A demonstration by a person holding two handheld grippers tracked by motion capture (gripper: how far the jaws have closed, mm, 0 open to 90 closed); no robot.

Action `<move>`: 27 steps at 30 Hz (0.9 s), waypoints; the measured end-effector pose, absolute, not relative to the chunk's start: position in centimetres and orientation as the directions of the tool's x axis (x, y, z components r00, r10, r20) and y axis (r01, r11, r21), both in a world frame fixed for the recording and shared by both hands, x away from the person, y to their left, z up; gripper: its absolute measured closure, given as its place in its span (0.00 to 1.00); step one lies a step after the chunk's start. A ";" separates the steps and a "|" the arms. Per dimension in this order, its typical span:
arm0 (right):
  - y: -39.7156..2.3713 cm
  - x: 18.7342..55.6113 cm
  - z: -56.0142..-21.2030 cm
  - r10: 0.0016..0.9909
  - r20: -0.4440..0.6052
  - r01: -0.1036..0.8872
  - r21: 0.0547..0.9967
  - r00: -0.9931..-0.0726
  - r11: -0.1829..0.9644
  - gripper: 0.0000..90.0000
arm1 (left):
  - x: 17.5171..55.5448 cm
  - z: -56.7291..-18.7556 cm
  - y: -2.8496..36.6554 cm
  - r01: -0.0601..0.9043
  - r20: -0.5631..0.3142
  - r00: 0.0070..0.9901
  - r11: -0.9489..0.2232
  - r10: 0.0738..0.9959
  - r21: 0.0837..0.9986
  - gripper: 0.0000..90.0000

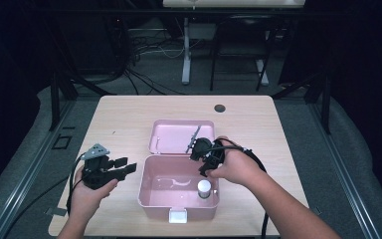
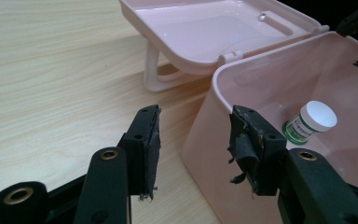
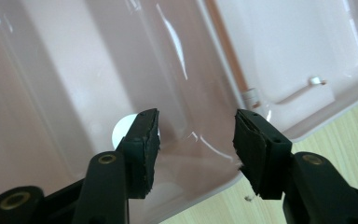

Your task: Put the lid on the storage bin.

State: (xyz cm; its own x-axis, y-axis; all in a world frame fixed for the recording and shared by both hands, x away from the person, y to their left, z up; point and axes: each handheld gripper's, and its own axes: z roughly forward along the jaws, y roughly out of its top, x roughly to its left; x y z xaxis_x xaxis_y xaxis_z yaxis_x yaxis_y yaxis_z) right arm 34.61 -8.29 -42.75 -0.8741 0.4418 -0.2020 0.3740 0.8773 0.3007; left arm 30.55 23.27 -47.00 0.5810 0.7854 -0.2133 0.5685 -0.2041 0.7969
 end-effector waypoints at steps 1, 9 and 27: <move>-8.4 34.7 -42.7 0.453 -0.199 0.382 0.315 -0.869 0.869 0.56 | 30.5 -47.0 23.2 0.564 -0.213 0.587 -0.205 0.781 0.800 0.58; -9.6 35.5 -42.1 0.536 -0.189 0.443 0.379 -0.823 0.813 0.58 | 30.3 -46.6 22.8 0.546 -0.194 0.593 -0.213 0.782 0.810 0.50; -12.0 38.0 -41.1 0.757 -0.092 0.611 0.532 -0.646 0.586 0.68 | 29.7 -46.0 21.7 0.509 -0.156 0.656 -0.281 0.738 0.814 0.59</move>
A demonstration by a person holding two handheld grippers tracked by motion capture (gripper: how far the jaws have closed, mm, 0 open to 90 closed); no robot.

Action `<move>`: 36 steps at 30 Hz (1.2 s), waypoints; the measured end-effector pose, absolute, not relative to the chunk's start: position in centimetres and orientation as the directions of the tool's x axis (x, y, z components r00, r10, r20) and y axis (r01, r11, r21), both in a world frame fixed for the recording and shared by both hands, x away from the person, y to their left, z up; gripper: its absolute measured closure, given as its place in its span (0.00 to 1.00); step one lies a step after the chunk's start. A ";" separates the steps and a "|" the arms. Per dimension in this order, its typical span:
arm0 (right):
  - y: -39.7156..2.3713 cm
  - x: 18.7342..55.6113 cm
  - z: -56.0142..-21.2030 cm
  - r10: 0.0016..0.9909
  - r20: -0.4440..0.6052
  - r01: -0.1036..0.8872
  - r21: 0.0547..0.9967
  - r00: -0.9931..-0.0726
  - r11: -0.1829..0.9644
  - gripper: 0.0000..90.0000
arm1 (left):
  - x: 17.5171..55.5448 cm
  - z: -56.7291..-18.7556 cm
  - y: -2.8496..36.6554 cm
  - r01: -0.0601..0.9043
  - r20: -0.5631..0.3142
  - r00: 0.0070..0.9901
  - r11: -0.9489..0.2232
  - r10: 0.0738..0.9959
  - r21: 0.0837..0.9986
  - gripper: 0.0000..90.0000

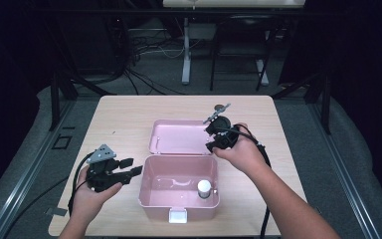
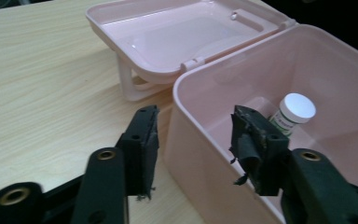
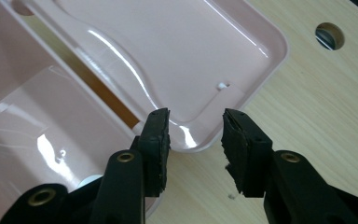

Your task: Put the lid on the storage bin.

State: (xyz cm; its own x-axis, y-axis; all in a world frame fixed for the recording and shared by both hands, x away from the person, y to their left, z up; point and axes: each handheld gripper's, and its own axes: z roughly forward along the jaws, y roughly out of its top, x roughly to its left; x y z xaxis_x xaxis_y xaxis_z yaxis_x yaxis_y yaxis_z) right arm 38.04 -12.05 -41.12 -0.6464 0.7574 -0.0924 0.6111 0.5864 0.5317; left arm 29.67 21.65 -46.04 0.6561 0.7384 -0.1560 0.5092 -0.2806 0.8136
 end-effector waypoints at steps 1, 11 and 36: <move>-12.2 38.2 -41.2 0.763 -0.093 0.615 0.533 -0.640 0.581 0.69 | 29.6 -46.0 21.6 0.509 -0.156 0.659 -0.284 0.736 0.812 0.61; -13.2 39.2 -41.6 0.817 -0.055 0.677 0.531 -0.573 0.510 0.74 | 29.3 -45.9 21.4 0.514 -0.150 0.667 -0.304 0.730 0.802 0.65; -13.3 42.6 -43.6 0.914 0.070 0.796 0.520 -0.399 0.308 0.82 | 29.6 -46.8 20.5 0.547 -0.182 0.700 -0.355 0.691 0.758 0.87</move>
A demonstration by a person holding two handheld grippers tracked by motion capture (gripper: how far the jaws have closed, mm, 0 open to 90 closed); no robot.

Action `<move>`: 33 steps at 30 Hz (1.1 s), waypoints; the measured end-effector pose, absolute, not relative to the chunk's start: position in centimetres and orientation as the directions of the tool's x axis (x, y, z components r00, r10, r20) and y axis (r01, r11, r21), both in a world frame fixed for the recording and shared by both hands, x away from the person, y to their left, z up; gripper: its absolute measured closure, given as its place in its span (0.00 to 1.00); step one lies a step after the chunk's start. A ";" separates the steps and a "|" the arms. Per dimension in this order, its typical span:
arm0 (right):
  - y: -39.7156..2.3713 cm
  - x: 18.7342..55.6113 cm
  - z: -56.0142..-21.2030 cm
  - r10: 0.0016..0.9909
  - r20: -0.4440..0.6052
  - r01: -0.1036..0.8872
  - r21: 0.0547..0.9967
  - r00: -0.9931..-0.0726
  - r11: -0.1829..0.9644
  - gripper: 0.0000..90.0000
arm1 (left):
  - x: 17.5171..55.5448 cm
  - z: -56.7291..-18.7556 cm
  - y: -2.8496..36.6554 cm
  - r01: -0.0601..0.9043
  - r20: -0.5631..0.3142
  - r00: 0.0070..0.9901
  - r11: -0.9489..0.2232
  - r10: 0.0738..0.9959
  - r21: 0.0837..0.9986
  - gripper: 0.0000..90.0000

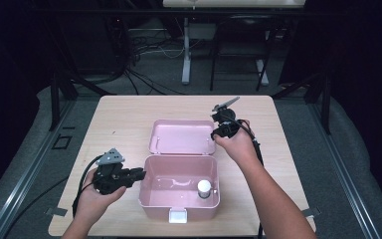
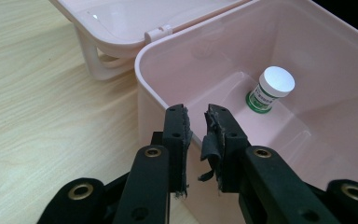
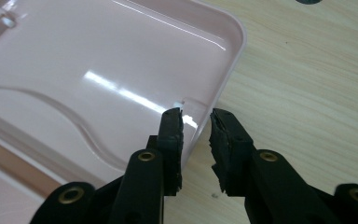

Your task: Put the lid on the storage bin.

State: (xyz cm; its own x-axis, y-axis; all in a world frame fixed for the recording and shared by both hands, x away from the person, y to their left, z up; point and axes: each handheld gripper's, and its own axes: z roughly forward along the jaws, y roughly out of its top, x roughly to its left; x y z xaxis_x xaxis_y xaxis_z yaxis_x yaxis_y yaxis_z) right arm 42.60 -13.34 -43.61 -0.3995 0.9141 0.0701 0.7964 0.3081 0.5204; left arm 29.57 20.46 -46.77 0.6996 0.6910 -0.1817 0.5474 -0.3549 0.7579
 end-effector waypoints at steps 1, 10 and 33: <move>-13.4 42.8 -43.7 0.918 0.074 0.802 0.517 -0.391 0.300 0.83 | 29.6 -46.8 20.5 0.548 -0.184 0.698 -0.352 0.692 0.759 0.87; -14.0 44.2 -44.6 0.944 0.124 0.833 0.514 -0.307 0.204 0.84 | 29.6 -46.9 20.5 0.554 -0.200 0.693 -0.335 0.693 0.762 0.87; -13.9 46.2 -46.3 0.957 0.181 0.867 0.485 -0.226 0.113 0.83 | 29.6 -47.0 20.6 0.560 -0.210 0.691 -0.328 0.692 0.761 0.87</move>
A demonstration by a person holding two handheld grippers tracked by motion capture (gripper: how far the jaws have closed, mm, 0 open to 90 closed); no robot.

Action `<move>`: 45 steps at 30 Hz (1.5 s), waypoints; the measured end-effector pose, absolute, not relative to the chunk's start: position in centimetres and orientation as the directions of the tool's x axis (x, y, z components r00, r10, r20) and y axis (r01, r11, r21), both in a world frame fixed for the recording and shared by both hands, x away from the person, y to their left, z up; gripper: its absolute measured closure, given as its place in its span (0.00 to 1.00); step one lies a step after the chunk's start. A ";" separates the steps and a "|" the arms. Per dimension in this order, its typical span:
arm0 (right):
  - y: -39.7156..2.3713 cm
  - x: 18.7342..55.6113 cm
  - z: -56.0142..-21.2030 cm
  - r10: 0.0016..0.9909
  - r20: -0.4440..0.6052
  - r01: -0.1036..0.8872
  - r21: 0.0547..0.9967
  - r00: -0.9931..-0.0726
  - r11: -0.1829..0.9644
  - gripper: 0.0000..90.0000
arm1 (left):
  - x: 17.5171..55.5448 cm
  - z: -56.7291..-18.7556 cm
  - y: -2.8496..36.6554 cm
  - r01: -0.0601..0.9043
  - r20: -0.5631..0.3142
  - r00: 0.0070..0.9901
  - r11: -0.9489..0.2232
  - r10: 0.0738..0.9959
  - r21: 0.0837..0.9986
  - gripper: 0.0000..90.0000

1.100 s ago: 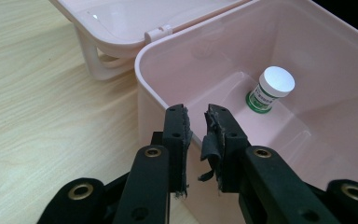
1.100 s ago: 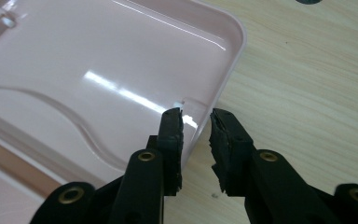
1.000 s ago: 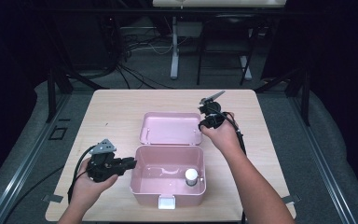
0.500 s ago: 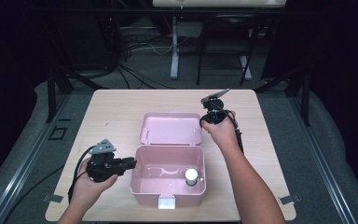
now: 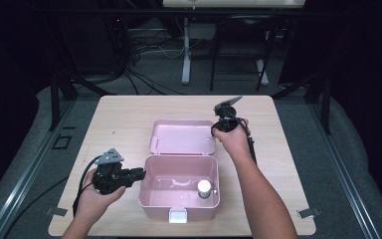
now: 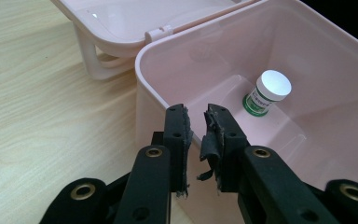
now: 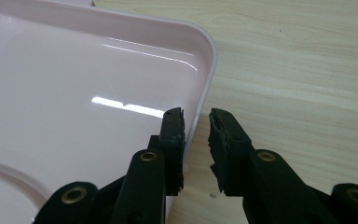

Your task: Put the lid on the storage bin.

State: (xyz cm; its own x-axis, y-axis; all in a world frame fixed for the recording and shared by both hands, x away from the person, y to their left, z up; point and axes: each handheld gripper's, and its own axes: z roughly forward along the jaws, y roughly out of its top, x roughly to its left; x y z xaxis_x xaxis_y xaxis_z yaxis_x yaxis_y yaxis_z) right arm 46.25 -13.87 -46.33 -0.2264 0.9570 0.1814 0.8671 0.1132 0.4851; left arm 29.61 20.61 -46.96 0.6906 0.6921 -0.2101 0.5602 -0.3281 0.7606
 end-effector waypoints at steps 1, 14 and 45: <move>-13.8 46.3 -46.4 0.958 0.180 0.868 0.483 -0.225 0.113 0.83 | 29.6 -47.0 20.6 0.565 -0.216 0.688 -0.324 0.693 0.759 0.87; -13.3 46.6 -46.8 0.962 0.190 0.881 0.465 -0.198 0.089 0.90 | 29.6 -47.0 20.6 0.568 -0.222 0.685 -0.319 0.694 0.759 0.87; -13.3 45.3 -44.2 0.964 0.166 0.826 0.557 -0.207 0.082 0.94 | 29.6 -47.0 20.5 0.577 -0.228 0.676 -0.311 0.701 0.755 0.87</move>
